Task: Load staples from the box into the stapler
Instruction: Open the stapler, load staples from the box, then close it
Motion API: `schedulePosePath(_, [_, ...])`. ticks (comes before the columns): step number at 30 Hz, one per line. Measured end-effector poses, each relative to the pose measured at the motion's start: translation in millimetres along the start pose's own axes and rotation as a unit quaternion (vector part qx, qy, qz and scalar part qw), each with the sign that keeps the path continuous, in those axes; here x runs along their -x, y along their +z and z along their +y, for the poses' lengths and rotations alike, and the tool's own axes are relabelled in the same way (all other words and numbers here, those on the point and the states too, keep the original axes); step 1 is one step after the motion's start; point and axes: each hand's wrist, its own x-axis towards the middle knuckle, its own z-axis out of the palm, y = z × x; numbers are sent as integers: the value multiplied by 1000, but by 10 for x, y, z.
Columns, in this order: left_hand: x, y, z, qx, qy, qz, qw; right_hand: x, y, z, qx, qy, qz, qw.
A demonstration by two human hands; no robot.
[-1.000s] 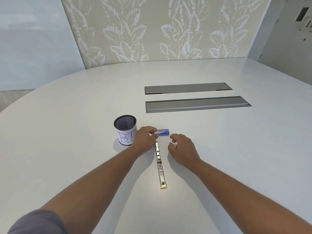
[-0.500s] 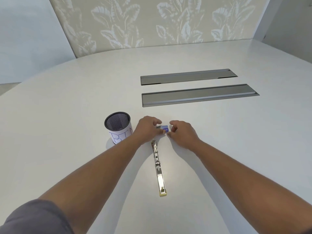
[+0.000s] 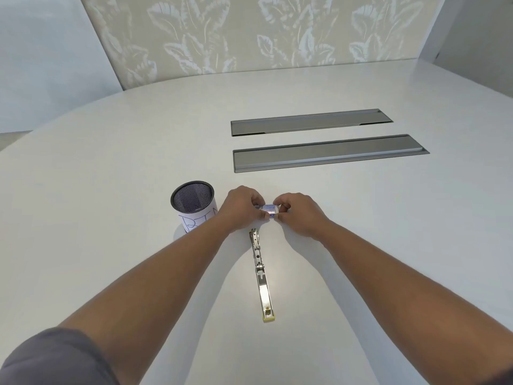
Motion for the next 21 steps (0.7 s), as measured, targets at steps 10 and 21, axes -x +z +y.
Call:
schedulePosePath(10, [-4,-20,-35,-5,-19,3,1000,10,-43,49,-37,-11,-10,999])
schedulePosePath(21, [-12,-7,-42,-10,-25,3,1000,58,-83,81,-150,42,6,988])
